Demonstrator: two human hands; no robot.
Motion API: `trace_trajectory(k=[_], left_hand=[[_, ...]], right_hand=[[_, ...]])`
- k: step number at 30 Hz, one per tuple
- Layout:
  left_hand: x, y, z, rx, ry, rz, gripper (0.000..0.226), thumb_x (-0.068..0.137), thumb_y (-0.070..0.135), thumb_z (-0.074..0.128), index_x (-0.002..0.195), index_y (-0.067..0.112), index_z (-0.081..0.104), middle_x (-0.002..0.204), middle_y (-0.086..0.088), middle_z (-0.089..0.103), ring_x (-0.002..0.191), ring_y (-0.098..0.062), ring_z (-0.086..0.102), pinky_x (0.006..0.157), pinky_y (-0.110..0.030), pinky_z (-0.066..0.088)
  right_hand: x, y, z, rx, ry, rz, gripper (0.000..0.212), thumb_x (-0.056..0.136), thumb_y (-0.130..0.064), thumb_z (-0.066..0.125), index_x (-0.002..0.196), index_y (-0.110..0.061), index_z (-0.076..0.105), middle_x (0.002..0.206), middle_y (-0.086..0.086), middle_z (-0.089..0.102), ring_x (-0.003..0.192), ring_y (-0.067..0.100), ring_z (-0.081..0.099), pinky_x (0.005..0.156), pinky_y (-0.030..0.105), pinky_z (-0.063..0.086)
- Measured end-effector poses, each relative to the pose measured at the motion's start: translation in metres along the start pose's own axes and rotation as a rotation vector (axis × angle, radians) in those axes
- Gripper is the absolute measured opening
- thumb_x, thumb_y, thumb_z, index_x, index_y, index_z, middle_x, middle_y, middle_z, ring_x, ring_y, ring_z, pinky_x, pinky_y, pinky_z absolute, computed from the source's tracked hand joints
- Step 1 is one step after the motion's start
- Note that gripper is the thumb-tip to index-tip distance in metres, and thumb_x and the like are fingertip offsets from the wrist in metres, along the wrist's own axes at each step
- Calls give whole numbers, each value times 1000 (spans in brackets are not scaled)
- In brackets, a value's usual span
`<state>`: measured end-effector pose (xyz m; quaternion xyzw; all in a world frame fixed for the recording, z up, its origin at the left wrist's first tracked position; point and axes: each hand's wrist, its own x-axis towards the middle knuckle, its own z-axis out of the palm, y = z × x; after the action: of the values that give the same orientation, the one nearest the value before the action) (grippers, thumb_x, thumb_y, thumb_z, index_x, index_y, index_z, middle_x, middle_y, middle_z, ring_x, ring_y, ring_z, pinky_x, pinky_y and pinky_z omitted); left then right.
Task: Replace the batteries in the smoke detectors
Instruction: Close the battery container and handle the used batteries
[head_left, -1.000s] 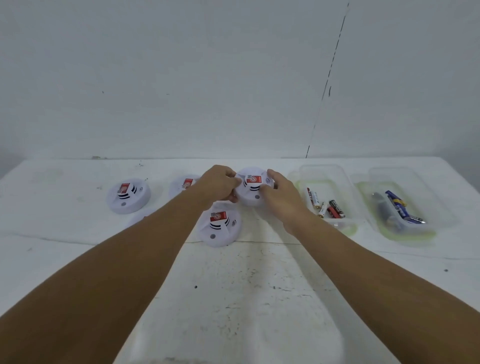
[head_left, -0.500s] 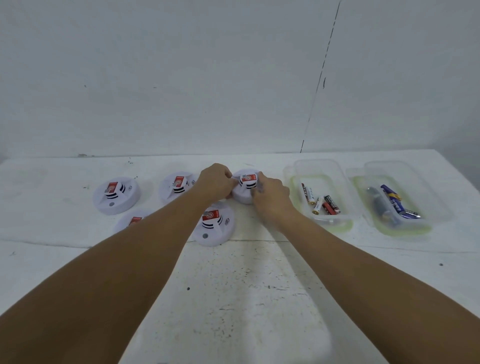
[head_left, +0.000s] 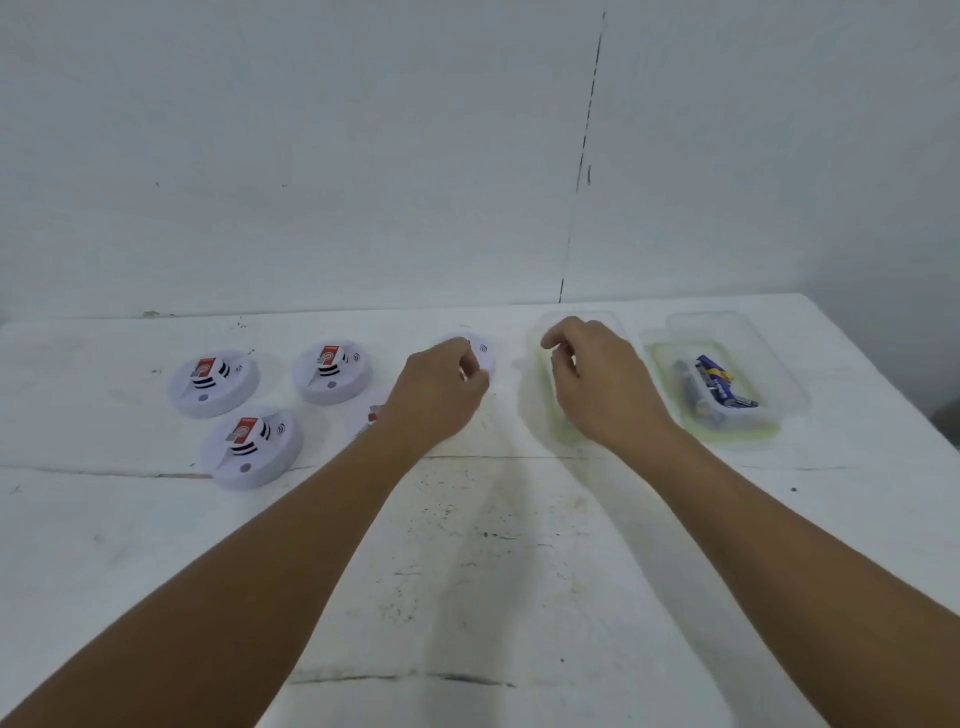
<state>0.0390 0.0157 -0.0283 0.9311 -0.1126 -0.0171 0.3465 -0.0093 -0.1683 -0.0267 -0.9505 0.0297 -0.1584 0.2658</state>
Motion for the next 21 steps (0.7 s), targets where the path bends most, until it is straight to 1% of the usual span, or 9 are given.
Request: trace_trajectory(k=[2, 4, 7, 9, 11, 14, 17, 19, 21], left_hand=[[-13, 7, 11, 1, -82, -22, 16, 101, 32, 59, 93, 19, 62, 86, 4, 65, 70, -10, 58, 56, -21, 40], [-24, 15, 23, -45, -147, -52, 17, 102, 34, 59, 95, 19, 63, 84, 5, 65, 67, -10, 58, 55, -23, 42], [-37, 25, 38, -151, -237, -116, 21, 102, 34, 58, 94, 16, 65, 83, 5, 61, 69, -12, 54, 62, -25, 41], [-44, 30, 46, -245, -303, -172, 24, 102, 34, 56, 91, 16, 68, 82, 4, 61, 71, -14, 53, 69, -27, 43], [-51, 36, 51, -342, -343, -230, 29, 103, 35, 53, 91, 14, 68, 80, 1, 62, 68, -15, 52, 69, -28, 43], [-61, 41, 56, -448, -353, -311, 39, 105, 44, 49, 98, 11, 68, 81, -3, 64, 64, -17, 53, 64, -26, 42], [-70, 41, 59, -540, -323, -356, 46, 105, 53, 46, 103, 12, 65, 85, -4, 67, 62, -16, 55, 63, -26, 42], [-74, 41, 61, -574, -273, -364, 43, 106, 52, 45, 101, 13, 62, 88, -4, 66, 63, -15, 56, 60, -24, 42], [-77, 40, 61, -595, -223, -367, 35, 107, 47, 45, 97, 16, 57, 90, -3, 65, 65, -14, 56, 53, -20, 42]], right_hand=[[-6, 19, -13, -147, -33, 37, 20, 103, -24, 46, 109, -20, 65, 104, 0, 63, 95, 24, 59, 77, 38, 48], [-13, 34, -21, -275, -71, 54, 22, 104, -29, 44, 103, -21, 65, 100, 0, 65, 91, 25, 60, 76, 40, 50], [-27, 48, -25, -355, -104, 31, 28, 106, -35, 42, 100, -21, 66, 96, -2, 64, 91, 25, 58, 75, 37, 39], [-34, 53, -23, -375, -108, -6, 32, 107, -36, 40, 99, -21, 67, 96, -3, 65, 95, 24, 57, 84, 40, 37], [-38, 53, -23, -362, -109, -28, 32, 107, -36, 39, 99, -23, 68, 94, -4, 64, 95, 23, 57, 93, 42, 33], [-42, 49, -22, -291, -153, -56, 32, 106, -34, 41, 93, -24, 69, 86, -6, 62, 87, 17, 57, 103, 43, 31], [-51, 44, -18, -186, -195, -103, 33, 105, -29, 45, 80, -19, 63, 71, -6, 58, 74, 6, 53, 106, 42, 27], [-55, 40, -13, -152, -229, -139, 36, 105, -29, 45, 74, -21, 60, 62, -8, 54, 69, 2, 51, 106, 42, 26], [-59, 35, -9, -117, -268, -186, 38, 105, -30, 45, 69, -26, 57, 56, -11, 51, 65, 2, 50, 102, 42, 31]])
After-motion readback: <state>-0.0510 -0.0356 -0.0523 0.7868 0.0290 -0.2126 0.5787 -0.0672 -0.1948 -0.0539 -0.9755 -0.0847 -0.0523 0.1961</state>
